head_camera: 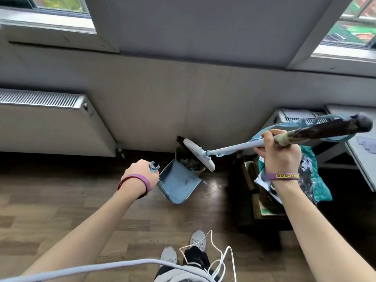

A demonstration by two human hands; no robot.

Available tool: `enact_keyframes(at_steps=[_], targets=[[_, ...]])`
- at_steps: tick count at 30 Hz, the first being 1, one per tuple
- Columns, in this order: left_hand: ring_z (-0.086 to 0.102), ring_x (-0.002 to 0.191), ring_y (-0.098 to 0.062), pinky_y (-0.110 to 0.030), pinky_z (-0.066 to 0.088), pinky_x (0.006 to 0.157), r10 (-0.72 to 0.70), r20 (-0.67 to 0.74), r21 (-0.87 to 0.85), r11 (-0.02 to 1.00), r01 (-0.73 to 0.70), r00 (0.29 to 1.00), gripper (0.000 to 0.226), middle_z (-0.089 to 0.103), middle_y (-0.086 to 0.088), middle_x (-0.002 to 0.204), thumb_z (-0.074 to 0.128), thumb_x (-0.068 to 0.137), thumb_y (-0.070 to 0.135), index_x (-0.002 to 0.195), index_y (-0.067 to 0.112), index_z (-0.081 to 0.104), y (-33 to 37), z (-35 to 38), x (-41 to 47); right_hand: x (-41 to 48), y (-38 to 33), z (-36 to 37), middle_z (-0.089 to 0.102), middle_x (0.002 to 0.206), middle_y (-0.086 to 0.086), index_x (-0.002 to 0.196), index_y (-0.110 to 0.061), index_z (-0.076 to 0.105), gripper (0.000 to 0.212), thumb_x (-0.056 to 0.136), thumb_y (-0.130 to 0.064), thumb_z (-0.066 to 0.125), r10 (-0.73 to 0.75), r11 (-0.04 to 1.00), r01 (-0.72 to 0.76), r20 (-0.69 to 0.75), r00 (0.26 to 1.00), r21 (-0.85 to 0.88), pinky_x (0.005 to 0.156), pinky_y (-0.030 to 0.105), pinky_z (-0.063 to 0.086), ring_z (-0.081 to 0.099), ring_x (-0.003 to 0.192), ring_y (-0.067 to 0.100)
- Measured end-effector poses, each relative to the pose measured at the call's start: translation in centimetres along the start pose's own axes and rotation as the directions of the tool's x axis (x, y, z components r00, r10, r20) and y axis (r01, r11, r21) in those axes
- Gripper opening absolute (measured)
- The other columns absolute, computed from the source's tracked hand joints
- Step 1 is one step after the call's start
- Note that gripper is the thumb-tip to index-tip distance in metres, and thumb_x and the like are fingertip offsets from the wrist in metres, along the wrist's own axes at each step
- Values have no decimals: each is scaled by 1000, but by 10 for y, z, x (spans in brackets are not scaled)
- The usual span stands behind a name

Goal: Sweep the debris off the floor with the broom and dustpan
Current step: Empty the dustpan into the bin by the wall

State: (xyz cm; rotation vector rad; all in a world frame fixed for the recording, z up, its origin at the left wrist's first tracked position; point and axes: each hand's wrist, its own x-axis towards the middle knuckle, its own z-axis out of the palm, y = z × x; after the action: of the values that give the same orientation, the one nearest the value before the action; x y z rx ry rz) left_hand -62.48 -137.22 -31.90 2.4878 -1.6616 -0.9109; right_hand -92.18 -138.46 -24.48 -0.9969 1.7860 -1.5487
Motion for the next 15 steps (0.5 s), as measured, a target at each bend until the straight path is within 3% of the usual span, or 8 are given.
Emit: enact_keyframes(at_steps=[5,10,11,15], targets=[[66,65,-26,-33,57,71,24,48,-19,1000,-23,999,23,65,-3,72,49,83,35,69,18,56,-3,18,-17,-22,3,-22,64,62,-16,61,-41,67,35,87,-18,61,-11,994,10,-10,1000,-112,73,36,59,67,72,15],[66,65,-25,-34,58,72,39,88,-26,999,-37,995,23,66,-2,74,49,83,37,69,20,57,-6,34,-31,-28,19,-29,64,58,-20,64,-46,66,18,79,-40,58,9,982,-25,-86,996,-186,84,49,53,68,80,25],[66,64,-24,-32,57,72,42,98,-27,999,-39,994,23,65,-1,72,49,83,36,69,20,58,-7,38,-34,-27,25,-28,67,61,-16,68,-44,67,14,77,-45,57,16,980,-34,-93,996,-195,86,50,53,68,83,27],[58,59,-15,-25,48,60,33,124,-43,999,-28,992,19,60,4,67,50,87,36,76,23,60,-13,56,-42,-12,64,-23,65,93,25,89,-14,61,42,78,-54,55,82,976,-85,-23,996,-200,90,53,50,62,95,42]])
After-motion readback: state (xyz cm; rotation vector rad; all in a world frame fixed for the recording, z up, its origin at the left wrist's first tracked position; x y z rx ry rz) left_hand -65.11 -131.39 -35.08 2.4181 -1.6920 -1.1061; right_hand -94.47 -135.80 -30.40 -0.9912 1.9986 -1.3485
